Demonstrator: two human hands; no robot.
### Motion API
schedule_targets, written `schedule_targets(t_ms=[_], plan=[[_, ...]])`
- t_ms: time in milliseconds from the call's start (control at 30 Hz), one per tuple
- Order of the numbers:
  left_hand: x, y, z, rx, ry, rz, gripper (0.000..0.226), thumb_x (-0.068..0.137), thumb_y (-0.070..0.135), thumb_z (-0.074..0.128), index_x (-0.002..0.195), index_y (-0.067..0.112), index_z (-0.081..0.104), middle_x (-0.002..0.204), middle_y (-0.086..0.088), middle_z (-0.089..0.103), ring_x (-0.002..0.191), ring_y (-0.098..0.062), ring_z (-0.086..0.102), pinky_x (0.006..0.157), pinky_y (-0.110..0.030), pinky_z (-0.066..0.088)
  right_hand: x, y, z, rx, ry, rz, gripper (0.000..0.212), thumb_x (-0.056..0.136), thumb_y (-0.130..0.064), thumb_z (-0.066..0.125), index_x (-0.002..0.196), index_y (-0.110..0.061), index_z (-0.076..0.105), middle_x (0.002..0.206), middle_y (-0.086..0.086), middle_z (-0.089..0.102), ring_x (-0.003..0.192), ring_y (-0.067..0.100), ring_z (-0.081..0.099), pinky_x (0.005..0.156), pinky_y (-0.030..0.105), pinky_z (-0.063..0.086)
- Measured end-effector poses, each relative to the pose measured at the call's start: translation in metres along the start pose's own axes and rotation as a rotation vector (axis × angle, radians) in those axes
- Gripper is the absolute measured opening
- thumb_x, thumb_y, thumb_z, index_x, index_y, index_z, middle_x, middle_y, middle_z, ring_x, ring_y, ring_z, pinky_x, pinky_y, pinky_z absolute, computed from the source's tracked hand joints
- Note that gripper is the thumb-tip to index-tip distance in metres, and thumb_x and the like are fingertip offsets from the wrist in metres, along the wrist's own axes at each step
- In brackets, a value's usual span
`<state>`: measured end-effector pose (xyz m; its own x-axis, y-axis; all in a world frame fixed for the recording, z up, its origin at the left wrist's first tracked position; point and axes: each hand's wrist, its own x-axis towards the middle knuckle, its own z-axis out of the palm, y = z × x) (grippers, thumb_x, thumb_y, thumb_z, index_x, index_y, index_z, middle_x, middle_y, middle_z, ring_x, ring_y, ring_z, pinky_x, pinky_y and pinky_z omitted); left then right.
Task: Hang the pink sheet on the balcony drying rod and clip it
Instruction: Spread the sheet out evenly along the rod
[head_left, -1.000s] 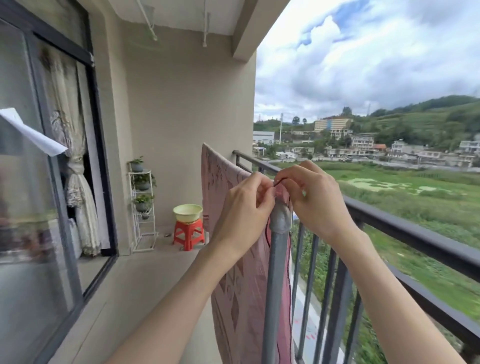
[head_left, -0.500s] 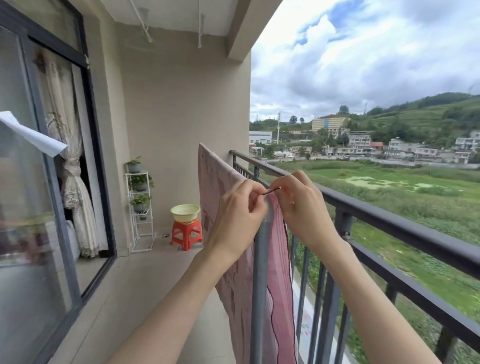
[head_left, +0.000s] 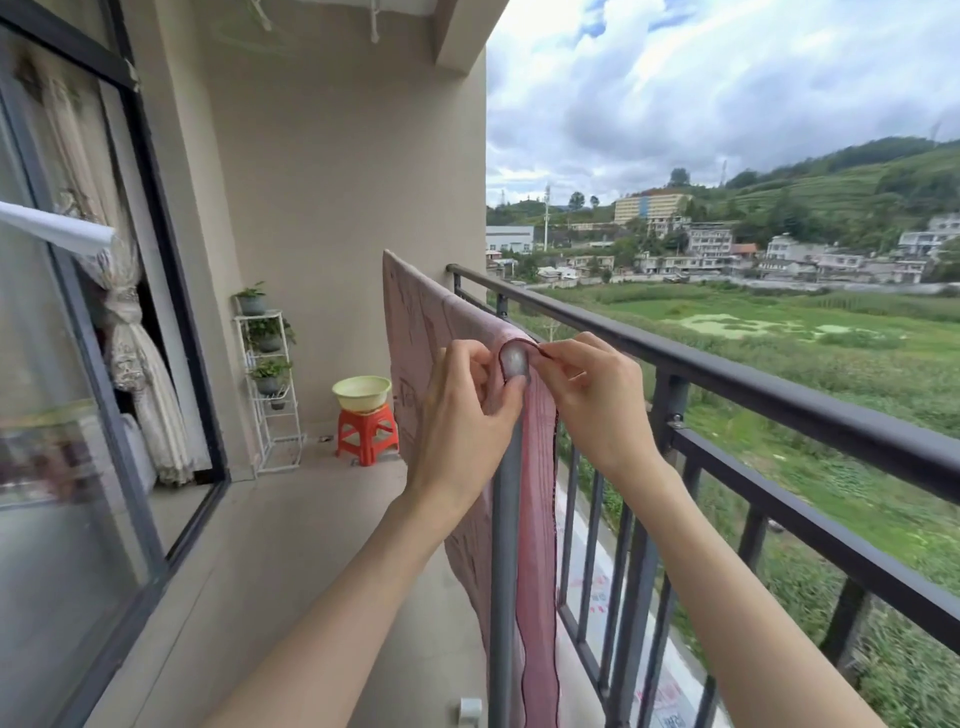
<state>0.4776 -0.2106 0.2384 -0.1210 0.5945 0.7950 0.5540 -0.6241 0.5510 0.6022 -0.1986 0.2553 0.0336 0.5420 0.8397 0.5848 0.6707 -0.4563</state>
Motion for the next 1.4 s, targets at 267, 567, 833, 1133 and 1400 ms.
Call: schedule_targets(t_ms=[267,567,833,1133,1400], plan=[[-0.015,-0.008,-0.004,-0.016,0.145,-0.007,0.009,0.088,0.005,0.050,0.093,0.010,0.055,0.091,-0.006,0.057,0.078,-0.014,0.053,0.074,-0.027,0.044,-0.039,0.018,0.016,-0.056,-0.129,0.137,0.019,0.090,-0.016,0.054,0.082,0.000,0.060,0.080,0.010,0.061,0.073,0.025,0.056,0.071,0.039,0.046],[-0.052,-0.046,0.023,-0.072,0.062,-0.287,0.006,0.087,0.008,0.053,0.087,0.014,0.050,0.086,-0.006,0.060,0.074,-0.016,0.053,0.078,-0.036,0.047,-0.102,0.053,0.036,-0.032,-0.308,0.343,0.026,0.091,-0.015,0.051,0.079,0.006,0.057,0.079,0.020,0.059,0.075,0.030,0.052,0.067,0.035,0.039],[-0.051,-0.067,0.014,-0.193,0.136,-0.385,0.008,0.096,0.004,0.035,0.098,0.010,0.040,0.078,0.005,0.045,0.067,-0.001,0.044,0.060,-0.013,0.033,-0.137,0.068,0.042,0.027,-0.275,0.423,0.030,0.093,-0.013,0.051,0.069,0.003,0.057,0.071,0.008,0.053,0.064,0.016,0.048,0.061,0.028,0.035],[-0.080,-0.091,0.023,-0.108,0.048,-0.305,0.025,0.087,-0.002,0.048,0.111,0.005,0.045,0.100,0.001,0.051,0.087,-0.010,0.047,0.074,-0.015,0.035,-0.159,0.087,0.057,-0.012,-0.270,0.453,0.029,0.092,-0.012,0.051,0.066,0.001,0.049,0.067,0.002,0.041,0.065,0.017,0.039,0.057,0.021,0.030],[-0.171,-0.145,0.030,0.123,-0.215,-0.634,0.028,0.088,0.008,0.052,0.067,0.018,0.036,0.064,0.003,0.040,0.060,-0.018,0.039,0.062,-0.027,0.028,-0.209,0.115,0.072,-0.175,-0.592,0.662,0.042,0.094,-0.014,0.046,0.054,-0.014,0.034,0.062,0.006,0.046,0.061,0.025,0.043,0.061,0.033,0.032]])
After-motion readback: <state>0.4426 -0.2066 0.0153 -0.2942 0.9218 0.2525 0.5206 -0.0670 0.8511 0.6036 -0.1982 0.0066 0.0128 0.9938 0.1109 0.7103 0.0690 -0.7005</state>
